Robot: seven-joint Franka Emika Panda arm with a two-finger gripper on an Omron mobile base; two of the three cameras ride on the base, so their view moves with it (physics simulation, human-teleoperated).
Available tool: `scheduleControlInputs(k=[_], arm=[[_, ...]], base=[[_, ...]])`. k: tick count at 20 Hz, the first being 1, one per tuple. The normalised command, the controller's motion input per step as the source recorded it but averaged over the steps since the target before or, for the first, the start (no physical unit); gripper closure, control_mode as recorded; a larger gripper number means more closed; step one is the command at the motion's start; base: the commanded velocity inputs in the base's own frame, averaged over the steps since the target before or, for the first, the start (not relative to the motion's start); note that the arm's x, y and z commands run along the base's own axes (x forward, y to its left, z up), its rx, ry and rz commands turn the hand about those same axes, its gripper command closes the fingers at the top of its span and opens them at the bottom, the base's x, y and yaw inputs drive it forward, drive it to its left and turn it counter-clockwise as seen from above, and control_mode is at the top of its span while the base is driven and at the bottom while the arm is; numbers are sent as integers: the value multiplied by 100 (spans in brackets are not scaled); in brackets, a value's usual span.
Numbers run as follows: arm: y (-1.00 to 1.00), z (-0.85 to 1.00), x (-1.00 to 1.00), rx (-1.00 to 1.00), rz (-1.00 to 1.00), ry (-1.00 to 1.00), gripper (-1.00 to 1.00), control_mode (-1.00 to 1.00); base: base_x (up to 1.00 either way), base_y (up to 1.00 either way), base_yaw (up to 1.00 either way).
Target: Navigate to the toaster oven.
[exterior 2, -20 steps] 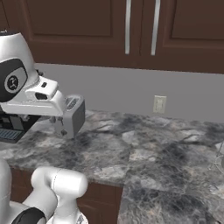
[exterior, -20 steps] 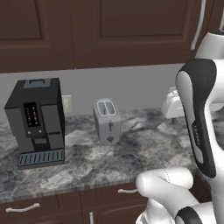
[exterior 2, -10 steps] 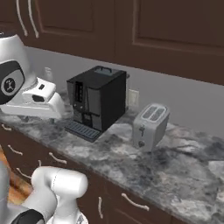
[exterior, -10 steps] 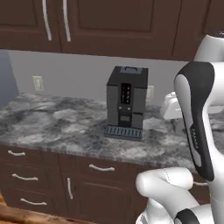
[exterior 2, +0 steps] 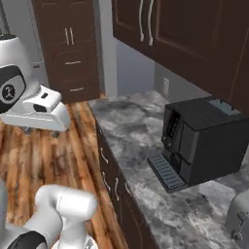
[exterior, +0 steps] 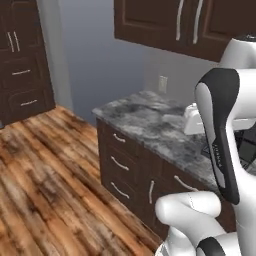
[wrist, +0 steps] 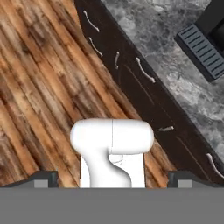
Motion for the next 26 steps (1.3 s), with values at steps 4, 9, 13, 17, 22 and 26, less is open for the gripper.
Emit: scheduleControlInputs(k=[4, 9, 13, 17, 22, 26], arm=[[0, 0, 0, 0, 0, 0, -100, 100], [0, 0, 0, 0, 0, 0, -100, 100], [0, 0, 0, 0, 0, 0, -100, 100], [0, 0, 0, 0, 0, 0, -100, 100], [0, 0, 0, 0, 0, 0, -100, 100], [0, 0, 0, 0, 0, 0, -100, 100]], base=[[-21, 0, 100], [-22, 0, 100], [-22, 0, 100], [-10, 11, 99], [22, 12, 78], [54, 0, 50]])
